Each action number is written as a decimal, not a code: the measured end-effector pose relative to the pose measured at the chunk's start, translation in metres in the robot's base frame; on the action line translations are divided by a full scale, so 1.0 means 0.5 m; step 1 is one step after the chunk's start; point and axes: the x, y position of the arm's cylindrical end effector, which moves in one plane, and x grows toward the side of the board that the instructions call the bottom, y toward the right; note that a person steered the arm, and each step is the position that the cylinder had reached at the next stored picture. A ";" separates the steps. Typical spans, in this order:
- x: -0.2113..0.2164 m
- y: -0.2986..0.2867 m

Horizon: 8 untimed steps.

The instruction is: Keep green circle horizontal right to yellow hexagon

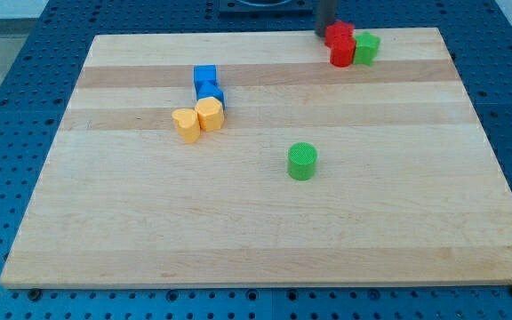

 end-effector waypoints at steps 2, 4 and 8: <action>0.008 0.054; 0.094 -0.255; 0.659 -0.204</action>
